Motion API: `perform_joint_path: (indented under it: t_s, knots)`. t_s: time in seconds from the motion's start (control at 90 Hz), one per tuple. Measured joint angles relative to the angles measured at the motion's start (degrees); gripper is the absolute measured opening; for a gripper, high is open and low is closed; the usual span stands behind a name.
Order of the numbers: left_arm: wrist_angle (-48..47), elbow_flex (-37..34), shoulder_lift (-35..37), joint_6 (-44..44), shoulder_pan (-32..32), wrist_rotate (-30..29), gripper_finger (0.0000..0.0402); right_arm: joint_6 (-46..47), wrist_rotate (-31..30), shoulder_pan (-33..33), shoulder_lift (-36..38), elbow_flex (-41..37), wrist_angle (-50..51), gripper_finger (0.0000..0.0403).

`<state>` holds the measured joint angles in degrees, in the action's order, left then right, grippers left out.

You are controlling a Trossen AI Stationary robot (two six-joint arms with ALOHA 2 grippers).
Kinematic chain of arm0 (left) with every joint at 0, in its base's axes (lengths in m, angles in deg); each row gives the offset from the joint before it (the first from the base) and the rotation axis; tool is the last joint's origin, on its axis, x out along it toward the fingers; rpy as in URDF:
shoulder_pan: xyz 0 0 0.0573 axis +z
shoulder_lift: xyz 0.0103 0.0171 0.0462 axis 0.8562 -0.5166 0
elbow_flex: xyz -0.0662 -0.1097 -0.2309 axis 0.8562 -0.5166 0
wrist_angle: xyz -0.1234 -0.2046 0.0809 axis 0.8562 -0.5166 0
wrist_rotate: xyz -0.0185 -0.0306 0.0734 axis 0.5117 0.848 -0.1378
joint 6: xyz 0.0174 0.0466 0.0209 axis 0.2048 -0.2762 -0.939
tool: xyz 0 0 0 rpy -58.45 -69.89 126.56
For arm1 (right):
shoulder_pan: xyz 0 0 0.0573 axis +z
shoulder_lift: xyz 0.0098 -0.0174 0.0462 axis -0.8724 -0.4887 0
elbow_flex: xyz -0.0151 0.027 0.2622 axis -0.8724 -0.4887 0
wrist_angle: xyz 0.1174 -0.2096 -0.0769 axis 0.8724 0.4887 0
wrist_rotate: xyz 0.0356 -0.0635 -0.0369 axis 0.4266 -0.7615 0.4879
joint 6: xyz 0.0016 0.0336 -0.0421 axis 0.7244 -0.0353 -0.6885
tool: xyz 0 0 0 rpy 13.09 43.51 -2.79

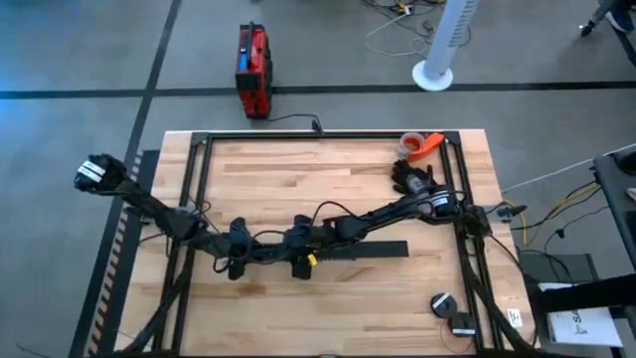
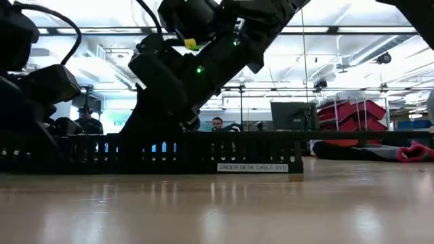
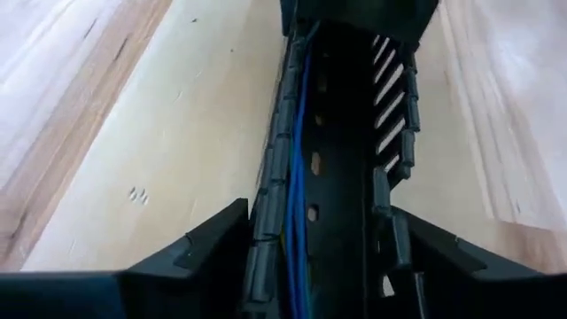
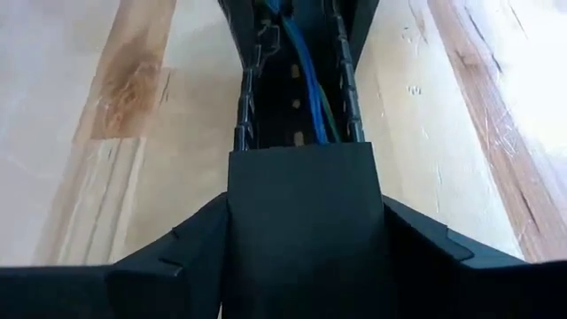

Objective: Ziptie cables
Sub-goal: Close the black cable duct

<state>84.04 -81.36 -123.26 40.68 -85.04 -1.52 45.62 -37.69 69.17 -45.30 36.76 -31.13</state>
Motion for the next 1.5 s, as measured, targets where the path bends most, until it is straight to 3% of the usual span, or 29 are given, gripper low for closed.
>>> perform_joint_path:
  t_s: [0.122, 0.322, 0.533, 0.689, 0.778, 0.956, 1.078, 1.256, 1.5]
  knots:
    - [0.36, 0.02, -0.9, 0.39, 0.04, -0.21, 0.0216, 0.44, 0.65, -0.58, 0.14, -0.07, 0.04, 0.0217]
    - [-2.16, 0.34, -0.79, 0.23, 0.38, -1.24, 0.0211, -0.02, 0.16, -0.82, 2.35, 0.74, 9.72, 0.0217]
    - [2.69, -0.32, -1.39, -6.54, 0.43, -1.41, 0.0222, 0.74, -0.12, -0.7, 2.79, 0.47, 11.49, 0.0217]
    - [11.56, -0.55, -3.99, -12.51, 0.35, -0.79, 0.0254, 1.14, 0.91, -0.68, 2.89, 0.22, 9.91, 0.0217]
    - [14.36, 0.75, -6.92, -12.34, 0.46, -4.49, 0.0283, 1.06, 0.23, -0.76, 2.69, 0.15, 8.67, 0.0217]
    - [16.66, 5.01, -15.08, -11.28, 0.54, -4.67, 0.0345, 0.35, 0.32, -0.7, 1.9, 0.26, 6.89, 0.0217]
    - [16.27, 8.37, -21.54, -13.3, 0.59, -4.14, 0.0359, 0.33, 0.25, -0.7, 1.46, 0.37, 6.29, 0.0217]
    - [16.95, 11.09, -29.39, -12.59, 0.67, -2.02, 0.0325, -0.23, 0.22, -0.67, 1.46, 0.37, 6.92, 0.0217]
    - [13.87, 11.28, -31.71, -9.01, 0.78, -1.86, 0.0205, -2.02, 0.39, -0.78, 1.46, 0.35, 7.32, 0.0217]
